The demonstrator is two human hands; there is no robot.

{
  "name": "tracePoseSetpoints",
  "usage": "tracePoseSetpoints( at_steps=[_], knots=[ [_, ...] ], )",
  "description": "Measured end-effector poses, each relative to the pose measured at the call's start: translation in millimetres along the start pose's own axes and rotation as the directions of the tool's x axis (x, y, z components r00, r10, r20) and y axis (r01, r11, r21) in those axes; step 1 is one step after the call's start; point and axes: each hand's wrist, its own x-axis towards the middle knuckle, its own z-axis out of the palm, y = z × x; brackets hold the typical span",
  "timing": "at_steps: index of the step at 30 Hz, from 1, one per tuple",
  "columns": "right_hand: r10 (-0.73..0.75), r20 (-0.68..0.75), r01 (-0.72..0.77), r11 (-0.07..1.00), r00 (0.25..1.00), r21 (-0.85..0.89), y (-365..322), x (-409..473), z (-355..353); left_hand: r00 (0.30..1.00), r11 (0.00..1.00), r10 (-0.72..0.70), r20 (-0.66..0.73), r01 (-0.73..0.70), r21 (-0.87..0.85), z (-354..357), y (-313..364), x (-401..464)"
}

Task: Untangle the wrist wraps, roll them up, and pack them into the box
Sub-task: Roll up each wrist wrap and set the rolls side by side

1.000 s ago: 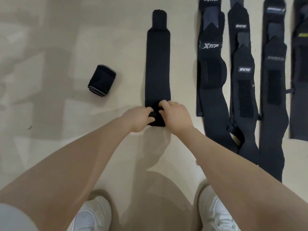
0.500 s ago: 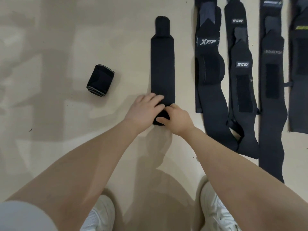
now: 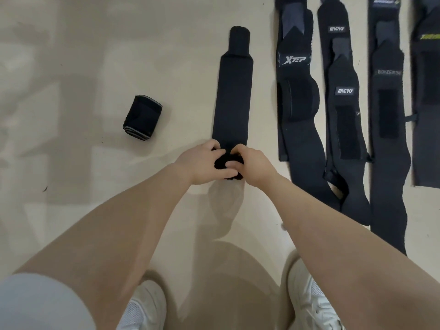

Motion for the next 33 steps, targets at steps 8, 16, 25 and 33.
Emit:
tracePoseSetpoints(
  at_steps=[8, 16, 25, 33],
  knots=[
    [0.254, -0.18, -0.206, 0.946, 0.95, 0.251, -4, -1, 3, 0.998, 0.999, 0.044, -0.054, -0.044, 0.013, 4, -7, 5],
    [-0.202, -0.168, 0.102, 0.878, 0.965, -0.467, 8, -9, -2, 0.998, 0.974, -0.035, -0.055, 0.022, -0.224, -3, -8, 13],
    [-0.031, -0.101, -0.004, 0.943, 0.994, -0.333, -5, 8, -22, 0.951, 0.87, -0.198, -0.24, 0.057, -0.49, 4, 6, 18],
    [0.121, -0.032, -0.125, 0.955, 0.992, -0.27, -13, 33, -38, 0.956, 0.969, -0.156, -0.248, 0.099, -0.226, 0, 10, 26]
  ],
)
